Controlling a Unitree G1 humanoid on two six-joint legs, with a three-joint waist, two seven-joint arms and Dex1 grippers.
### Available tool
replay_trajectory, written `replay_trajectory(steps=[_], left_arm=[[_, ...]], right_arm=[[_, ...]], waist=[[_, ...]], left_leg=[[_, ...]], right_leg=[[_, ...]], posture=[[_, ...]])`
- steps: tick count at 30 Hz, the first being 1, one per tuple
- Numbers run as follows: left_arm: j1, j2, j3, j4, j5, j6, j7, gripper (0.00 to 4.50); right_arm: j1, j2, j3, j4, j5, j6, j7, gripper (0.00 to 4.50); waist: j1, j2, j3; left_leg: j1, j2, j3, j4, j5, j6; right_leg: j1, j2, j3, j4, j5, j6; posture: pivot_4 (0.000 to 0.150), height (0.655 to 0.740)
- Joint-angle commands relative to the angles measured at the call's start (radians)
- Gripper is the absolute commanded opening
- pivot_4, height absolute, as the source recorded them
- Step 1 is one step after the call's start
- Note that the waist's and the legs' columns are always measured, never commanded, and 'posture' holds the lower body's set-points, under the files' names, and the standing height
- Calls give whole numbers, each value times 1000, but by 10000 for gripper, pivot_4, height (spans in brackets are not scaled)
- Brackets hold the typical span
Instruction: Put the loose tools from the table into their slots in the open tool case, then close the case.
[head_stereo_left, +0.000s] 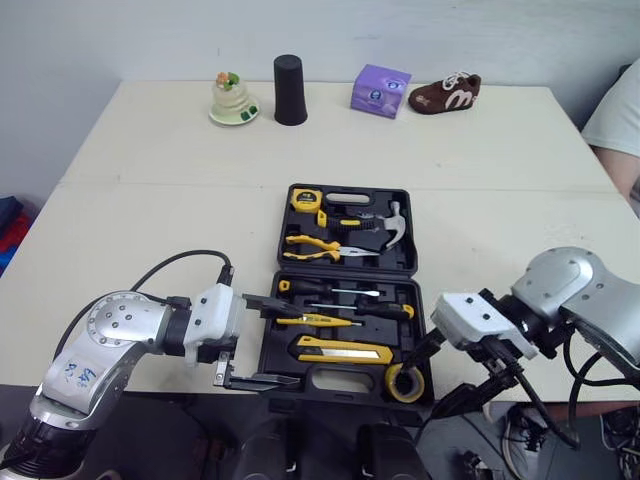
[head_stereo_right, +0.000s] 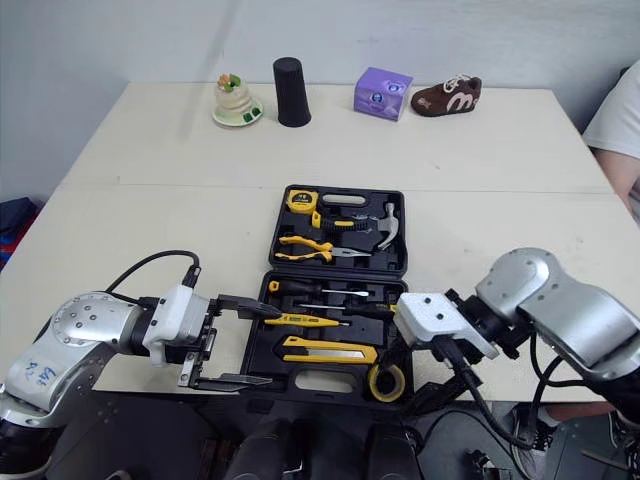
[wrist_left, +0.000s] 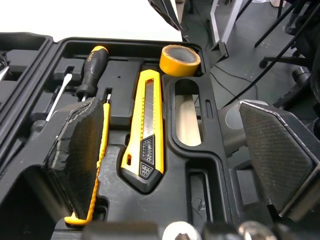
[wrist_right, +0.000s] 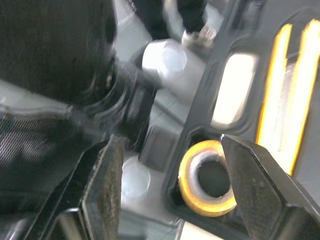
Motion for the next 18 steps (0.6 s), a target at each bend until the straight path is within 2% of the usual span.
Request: replay_trajectory(steps=[1,2,3,4,6,9,15,18], left_arm=[[-1,8,15,5,6,-18,-5,45000],[-1,8,15,6,5,-19,-5,45000],[1,12,15,7,3,-15,-9,45000],[4,18,15,5,-2,-6,-14,45000],[11,29,12,4,-5,5,-24,45000],[1,34,10,12,1,1,-30,45000],[-6,45,22,13,-5,5,-35,45000],[5,58,34,11,-5,3,-43,45000]], right_arm=[[143,127,-92,91,-14,-244,-17,24437],[163,162,-114,103,4,-282,-9,20105],[181,182,-120,108,-10,-314,-12,13002],[200,194,-121,106,-21,-330,-15,9885],[238,218,-116,102,-47,-348,-47,265],[273,237,-92,127,-118,-453,-32,265],[254,287,-68,237,-201,-527,-59,265],[244,318,-74,260,-183,-478,-97,265]], waist=[[0,0,0],[0,-1,0],[-2,0,0],[-3,0,0],[-2,0,0],[-2,0,0],[-2,0,0],[-2,0,0]], left_leg=[[0,-1,0,0,0,0],[0,-1,2,0,0,1],[0,-1,2,1,0,1],[0,-1,3,0,0,1],[1,-1,3,0,0,1],[1,0,2,0,0,1],[1,-1,3,1,0,1],[1,-1,2,0,0,1]], right_leg=[[0,2,-1,0,0,0],[-1,2,-1,1,0,0],[0,2,-2,1,0,0],[0,3,-2,0,0,1],[0,3,-2,1,0,1],[0,3,-2,1,0,1],[0,3,-2,1,0,1],[0,4,-2,1,0,1]], posture=[[1500,7400],[1500,7400],[1500,7400],[1500,7400],[1500,7400],[1500,7400],[1500,7400],[1500,7400]])
